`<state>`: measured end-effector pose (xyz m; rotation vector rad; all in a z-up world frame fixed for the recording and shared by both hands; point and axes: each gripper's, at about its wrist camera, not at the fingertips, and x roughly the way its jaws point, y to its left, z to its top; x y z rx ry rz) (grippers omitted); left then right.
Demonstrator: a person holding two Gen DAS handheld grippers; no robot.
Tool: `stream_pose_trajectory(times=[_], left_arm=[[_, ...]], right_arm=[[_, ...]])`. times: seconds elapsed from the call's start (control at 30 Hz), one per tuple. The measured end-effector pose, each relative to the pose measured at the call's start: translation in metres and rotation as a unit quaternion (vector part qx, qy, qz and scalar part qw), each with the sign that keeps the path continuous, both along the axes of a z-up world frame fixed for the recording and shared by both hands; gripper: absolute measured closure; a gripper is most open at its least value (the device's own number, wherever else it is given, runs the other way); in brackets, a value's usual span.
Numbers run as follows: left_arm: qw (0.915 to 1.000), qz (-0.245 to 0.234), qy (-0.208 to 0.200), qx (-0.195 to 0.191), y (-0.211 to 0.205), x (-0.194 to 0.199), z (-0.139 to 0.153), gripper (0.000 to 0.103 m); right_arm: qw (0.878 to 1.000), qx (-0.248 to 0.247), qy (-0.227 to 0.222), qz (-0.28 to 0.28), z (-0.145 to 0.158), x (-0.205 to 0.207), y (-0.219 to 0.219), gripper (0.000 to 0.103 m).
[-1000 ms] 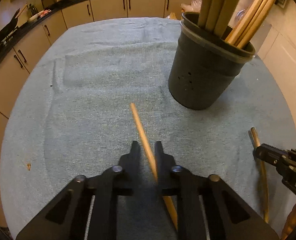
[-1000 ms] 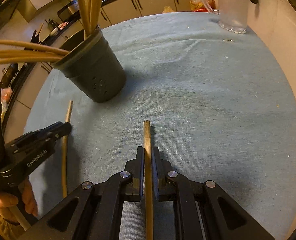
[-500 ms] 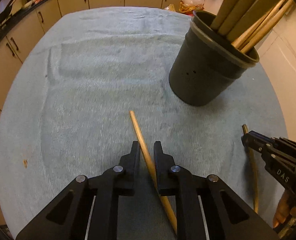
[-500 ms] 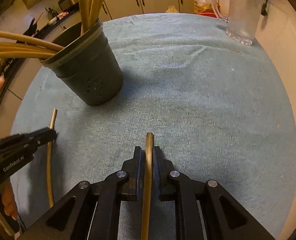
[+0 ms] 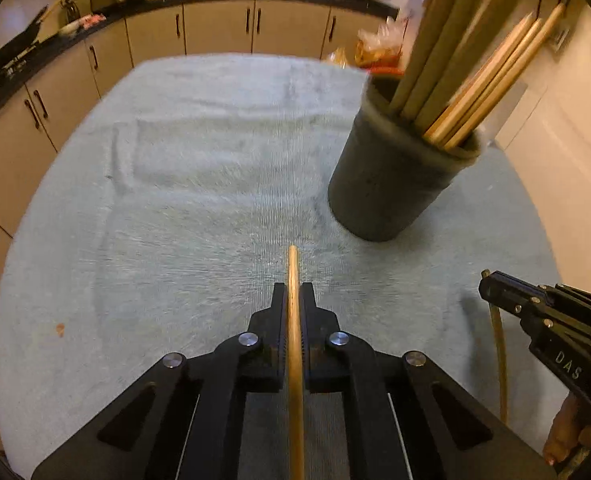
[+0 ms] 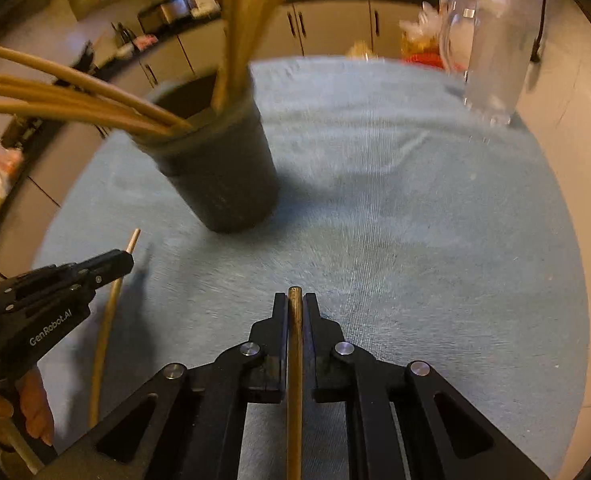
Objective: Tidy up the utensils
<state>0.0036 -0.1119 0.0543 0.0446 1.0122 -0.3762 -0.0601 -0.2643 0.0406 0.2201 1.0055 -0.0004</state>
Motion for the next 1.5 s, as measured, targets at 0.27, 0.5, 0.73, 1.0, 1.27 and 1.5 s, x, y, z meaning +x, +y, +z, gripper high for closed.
stream_pose_trajectory(times=[0.27, 0.5, 0.73, 1.0, 1.27, 1.5], left_arm=[[0.9968, -0.003, -0.068, -0.042, 0.014, -0.059, 0.056, 0.098], [0.9888, -0.013, -0.141, -0.047, 0.009, -0.103, 0.093, 0.098], [0.9836, -0.022, -0.167, -0.065, 0.018, -0.132, 0.115, 0.097], [0.9796, -0.024, -0.181, -0.084, 0.025, -0.156, 0.133, 0.098], [0.9764, -0.031, -0.192, -0.093, 0.026, -0.170, 0.144, 0.098], [0.9745, -0.039, -0.201, -0.093, 0.022, -0.171, 0.151, 0.098]], right_arm=[[0.996, 0.013, -0.093, 0.002, 0.059, -0.043, 0.008, 0.095], [0.990, 0.010, -0.144, -0.001, 0.091, -0.079, 0.020, 0.095], [0.983, 0.024, -0.181, -0.011, 0.114, -0.114, 0.018, 0.095], [0.978, 0.026, -0.205, -0.017, 0.124, -0.138, 0.019, 0.095], [0.975, 0.030, -0.220, -0.015, 0.133, -0.153, 0.020, 0.095], [0.970, 0.025, -0.240, -0.019, 0.143, -0.160, 0.019, 0.095]])
